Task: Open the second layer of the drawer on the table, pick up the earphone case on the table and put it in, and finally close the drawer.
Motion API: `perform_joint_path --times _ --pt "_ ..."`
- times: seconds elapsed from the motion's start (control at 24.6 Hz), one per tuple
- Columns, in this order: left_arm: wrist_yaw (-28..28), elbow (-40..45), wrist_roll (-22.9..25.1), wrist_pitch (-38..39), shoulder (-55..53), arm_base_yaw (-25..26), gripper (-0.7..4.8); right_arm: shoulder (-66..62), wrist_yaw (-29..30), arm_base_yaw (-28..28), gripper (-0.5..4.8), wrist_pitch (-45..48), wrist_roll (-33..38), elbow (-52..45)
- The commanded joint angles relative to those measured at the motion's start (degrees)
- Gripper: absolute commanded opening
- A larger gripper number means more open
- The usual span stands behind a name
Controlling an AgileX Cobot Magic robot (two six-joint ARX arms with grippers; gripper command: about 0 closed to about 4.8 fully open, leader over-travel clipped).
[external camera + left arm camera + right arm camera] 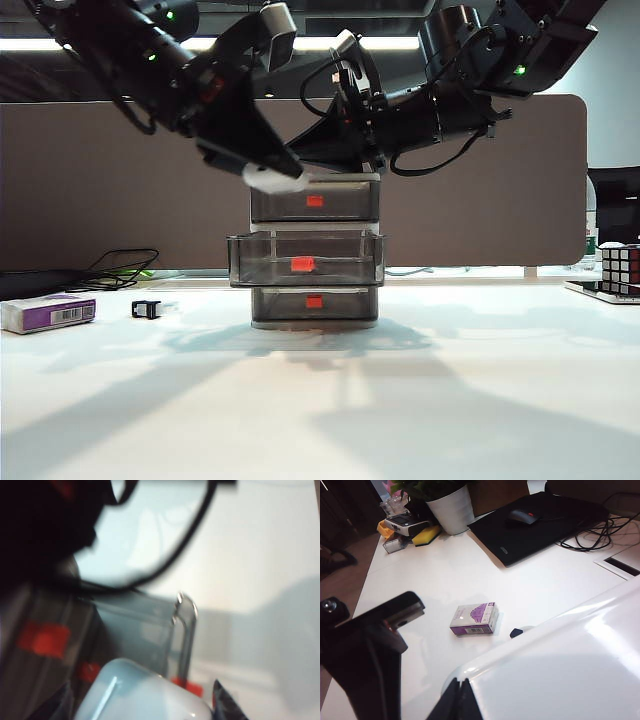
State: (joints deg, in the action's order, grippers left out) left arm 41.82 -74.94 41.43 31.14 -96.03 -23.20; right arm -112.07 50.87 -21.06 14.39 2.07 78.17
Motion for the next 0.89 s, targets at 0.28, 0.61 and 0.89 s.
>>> perform_joint_path --times 0.28,0.61,0.89 --pt "0.2 -0.3 -3.7 -5.9 0.1 -0.6 2.11 -0.9 0.5 -0.1 -0.05 -5.7 0.7 -0.9" --pt "-0.7 -0.3 -3.8 -6.0 0.1 -0.6 2.61 -0.9 0.5 -0.2 -0.05 -5.7 0.7 -0.9" --pt "-1.1 -0.3 -3.8 -6.0 0.1 -0.6 3.11 -0.9 0.5 -0.5 -0.05 -5.7 0.7 -0.9"
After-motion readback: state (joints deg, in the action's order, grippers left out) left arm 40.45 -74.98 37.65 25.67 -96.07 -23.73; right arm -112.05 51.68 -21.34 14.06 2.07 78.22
